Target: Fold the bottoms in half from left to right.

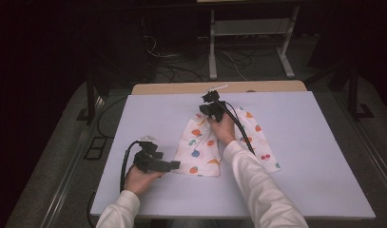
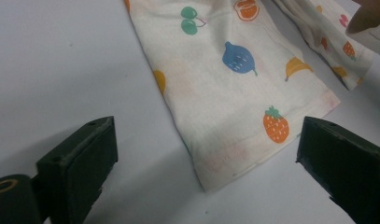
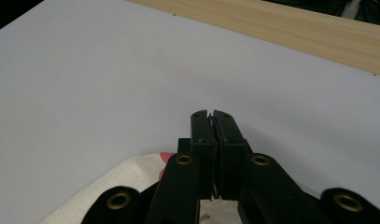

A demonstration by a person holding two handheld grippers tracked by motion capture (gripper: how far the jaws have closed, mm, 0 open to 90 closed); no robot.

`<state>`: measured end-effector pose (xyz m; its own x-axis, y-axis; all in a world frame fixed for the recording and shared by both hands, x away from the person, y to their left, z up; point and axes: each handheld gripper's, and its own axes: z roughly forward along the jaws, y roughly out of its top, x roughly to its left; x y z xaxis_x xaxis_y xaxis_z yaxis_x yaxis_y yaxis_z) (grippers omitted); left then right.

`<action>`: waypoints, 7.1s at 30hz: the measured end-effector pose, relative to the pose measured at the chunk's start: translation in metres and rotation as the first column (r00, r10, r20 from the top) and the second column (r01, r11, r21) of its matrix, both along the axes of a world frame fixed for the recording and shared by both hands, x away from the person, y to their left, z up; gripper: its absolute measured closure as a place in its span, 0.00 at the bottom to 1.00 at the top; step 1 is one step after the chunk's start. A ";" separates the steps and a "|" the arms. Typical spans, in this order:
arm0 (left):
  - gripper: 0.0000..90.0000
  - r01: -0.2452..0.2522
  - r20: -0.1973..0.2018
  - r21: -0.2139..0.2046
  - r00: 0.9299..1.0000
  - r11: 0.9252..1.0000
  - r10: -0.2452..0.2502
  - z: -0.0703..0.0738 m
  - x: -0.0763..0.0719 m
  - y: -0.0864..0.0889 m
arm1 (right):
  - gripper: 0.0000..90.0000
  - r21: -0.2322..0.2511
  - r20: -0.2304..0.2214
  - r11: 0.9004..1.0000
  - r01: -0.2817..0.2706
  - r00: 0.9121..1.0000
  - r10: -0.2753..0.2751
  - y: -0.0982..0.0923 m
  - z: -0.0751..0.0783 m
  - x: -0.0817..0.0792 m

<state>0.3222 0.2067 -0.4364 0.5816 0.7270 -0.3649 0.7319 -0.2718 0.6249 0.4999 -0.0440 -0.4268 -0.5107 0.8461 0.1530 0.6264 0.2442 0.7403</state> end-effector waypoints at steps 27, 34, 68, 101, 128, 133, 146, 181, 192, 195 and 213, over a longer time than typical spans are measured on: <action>0.75 -0.001 -0.058 0.009 0.998 1.000 0.001 -0.007 0.002 -0.002 | 0.96 0.010 0.008 1.000 0.003 1.000 -0.003 -0.002 0.000 -0.002; 0.90 0.023 -0.060 0.029 0.998 0.999 -0.021 -0.008 0.002 -0.012 | 0.96 0.012 0.008 1.000 0.005 1.000 -0.005 -0.003 0.002 -0.002; 0.99 0.173 0.040 0.019 0.984 0.985 -0.173 0.024 -0.010 -0.052 | 0.96 0.053 0.015 0.998 0.015 1.000 -0.016 -0.017 0.011 0.000; 0.99 0.291 0.070 -0.043 0.955 0.956 -0.288 0.046 -0.009 -0.099 | 0.96 0.074 0.003 0.996 0.057 0.998 -0.057 -0.065 0.018 0.005; 0.99 0.374 0.086 -0.089 0.926 0.923 -0.367 0.059 -0.001 -0.156 | 0.96 0.139 -0.035 0.988 0.069 0.997 -0.065 -0.117 0.029 0.008; 0.99 0.381 0.082 -0.107 0.924 0.919 -0.373 0.057 0.003 -0.166 | 0.96 0.139 -0.039 0.988 0.071 0.997 -0.066 -0.126 0.027 0.010; 0.99 0.372 0.065 -0.149 0.928 0.916 -0.366 0.050 0.016 -0.187 | 0.96 0.125 -0.042 0.990 0.060 0.998 -0.055 -0.138 0.020 0.017; 0.99 0.342 0.031 -0.187 0.939 0.921 -0.342 0.028 0.030 -0.231 | 0.96 0.066 -0.068 0.997 0.032 0.997 -0.027 -0.157 0.000 0.031; 0.99 0.316 0.018 -0.199 0.947 0.928 -0.319 0.019 0.033 -0.250 | 0.57 0.126 -0.126 0.988 0.089 0.989 -0.073 -0.173 0.001 0.029; 0.99 0.310 0.016 -0.202 0.950 0.929 -0.313 0.016 0.033 -0.255 | 0.42 0.136 -0.091 0.987 0.084 0.993 -0.072 -0.183 0.008 0.020; 0.99 0.333 0.012 -0.187 0.941 0.924 -0.337 0.009 0.033 -0.274 | 0.00 0.131 0.051 0.991 0.040 0.998 -0.047 -0.209 0.027 -0.029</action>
<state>0.3551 -0.0676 -0.4277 0.7708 0.4100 -0.4876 0.6310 -0.3857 0.6731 0.4713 -0.2528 -0.3997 -0.4842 0.8424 0.2362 0.5927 0.1172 0.7969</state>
